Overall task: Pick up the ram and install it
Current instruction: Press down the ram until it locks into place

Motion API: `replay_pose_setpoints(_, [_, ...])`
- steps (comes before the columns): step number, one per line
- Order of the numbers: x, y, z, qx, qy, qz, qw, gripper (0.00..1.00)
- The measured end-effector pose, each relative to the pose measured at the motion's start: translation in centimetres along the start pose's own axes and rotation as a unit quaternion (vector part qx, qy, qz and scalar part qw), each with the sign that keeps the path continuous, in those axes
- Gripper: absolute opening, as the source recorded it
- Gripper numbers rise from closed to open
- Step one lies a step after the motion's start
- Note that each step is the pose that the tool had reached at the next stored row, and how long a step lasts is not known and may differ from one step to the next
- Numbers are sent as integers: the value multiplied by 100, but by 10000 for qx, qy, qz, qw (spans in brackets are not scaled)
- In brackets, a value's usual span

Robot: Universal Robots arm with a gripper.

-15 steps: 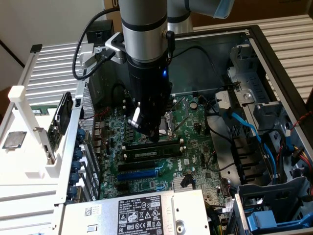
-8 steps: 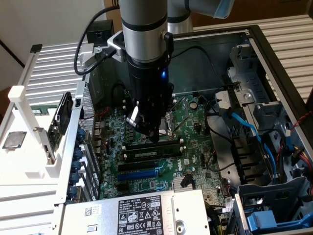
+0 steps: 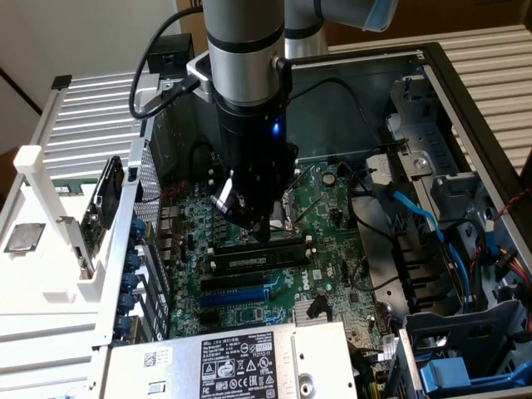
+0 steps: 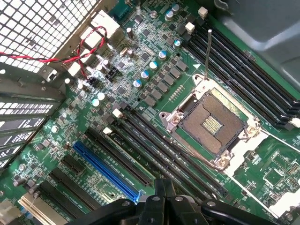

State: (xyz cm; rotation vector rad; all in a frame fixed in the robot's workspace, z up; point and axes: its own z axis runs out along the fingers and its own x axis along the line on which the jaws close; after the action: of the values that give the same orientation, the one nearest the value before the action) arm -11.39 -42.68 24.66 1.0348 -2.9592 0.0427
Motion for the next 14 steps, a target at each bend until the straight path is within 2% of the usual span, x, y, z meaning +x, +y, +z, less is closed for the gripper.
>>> replay_pose_setpoints(7, [0,0,0,-7,11,473,9989,10])
replay_pose_setpoints(10, [0,0,0,-10,16,679,9977,10])
replay_pose_setpoints(14, [0,0,0,-14,22,963,9953,10])
